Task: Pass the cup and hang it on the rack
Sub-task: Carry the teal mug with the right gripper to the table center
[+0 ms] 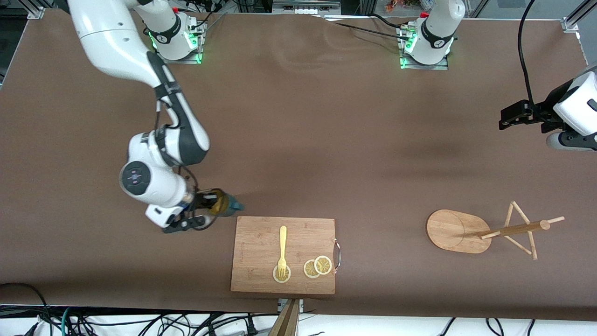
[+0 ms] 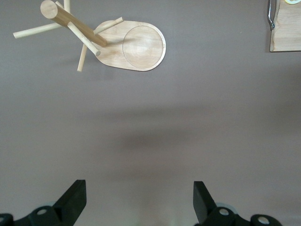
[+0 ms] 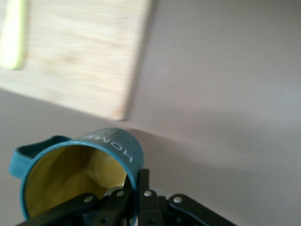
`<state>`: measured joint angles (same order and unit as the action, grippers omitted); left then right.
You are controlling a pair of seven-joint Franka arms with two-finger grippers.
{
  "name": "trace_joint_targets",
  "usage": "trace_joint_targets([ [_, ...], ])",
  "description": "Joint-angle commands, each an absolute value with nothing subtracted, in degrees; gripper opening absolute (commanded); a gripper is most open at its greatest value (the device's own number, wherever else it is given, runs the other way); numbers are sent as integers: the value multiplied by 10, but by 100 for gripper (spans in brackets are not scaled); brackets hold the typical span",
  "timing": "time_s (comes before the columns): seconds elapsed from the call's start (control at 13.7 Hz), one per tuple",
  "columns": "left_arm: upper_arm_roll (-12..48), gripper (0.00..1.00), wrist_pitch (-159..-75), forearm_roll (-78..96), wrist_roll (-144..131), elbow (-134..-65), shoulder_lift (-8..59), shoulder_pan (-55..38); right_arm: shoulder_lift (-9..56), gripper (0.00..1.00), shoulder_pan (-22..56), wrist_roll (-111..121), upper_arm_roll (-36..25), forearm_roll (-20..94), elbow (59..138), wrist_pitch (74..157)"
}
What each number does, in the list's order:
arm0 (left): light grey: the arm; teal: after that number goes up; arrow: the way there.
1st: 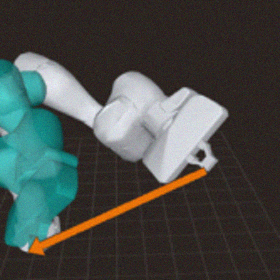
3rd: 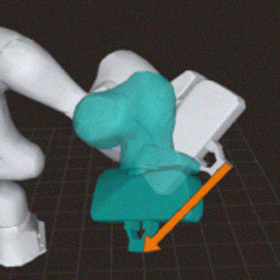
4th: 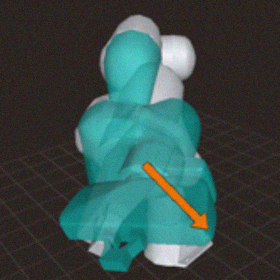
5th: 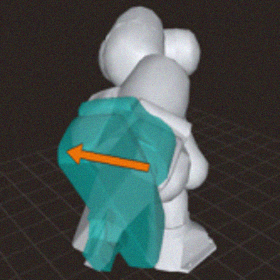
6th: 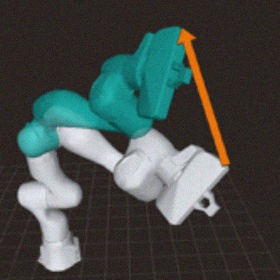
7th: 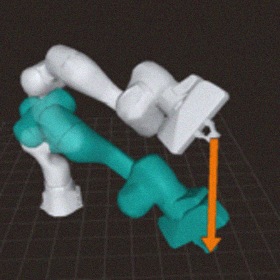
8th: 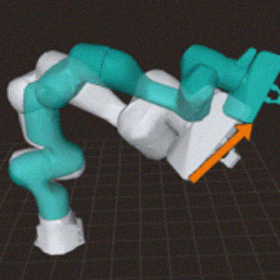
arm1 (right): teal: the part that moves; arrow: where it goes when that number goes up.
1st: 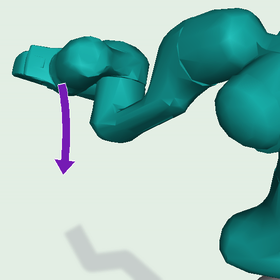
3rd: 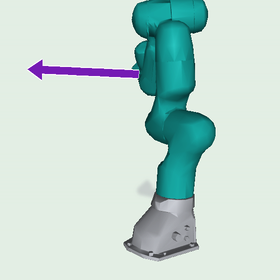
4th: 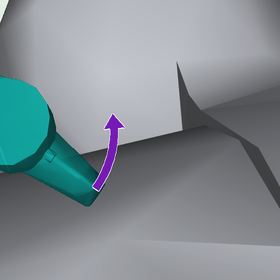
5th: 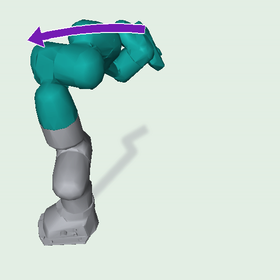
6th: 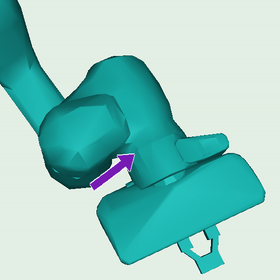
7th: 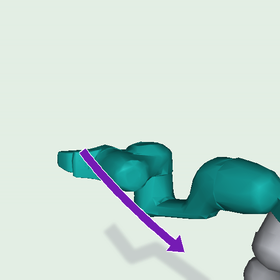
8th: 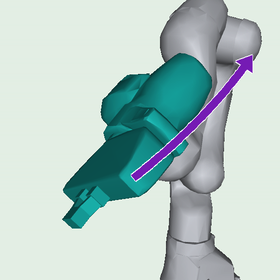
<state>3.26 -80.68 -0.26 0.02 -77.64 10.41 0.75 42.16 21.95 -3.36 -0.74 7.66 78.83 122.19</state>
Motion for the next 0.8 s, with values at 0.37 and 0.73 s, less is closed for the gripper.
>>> trace_joint_targets([
  [0.37,33,100,-800,2,-5,-754,115,6,470,0,458,-271,-16,-2,702,1211],
  [0.73,33,100,-800,2,-6,-754,115,6,535,0,527,-339,-19,-4,658,1292],
])
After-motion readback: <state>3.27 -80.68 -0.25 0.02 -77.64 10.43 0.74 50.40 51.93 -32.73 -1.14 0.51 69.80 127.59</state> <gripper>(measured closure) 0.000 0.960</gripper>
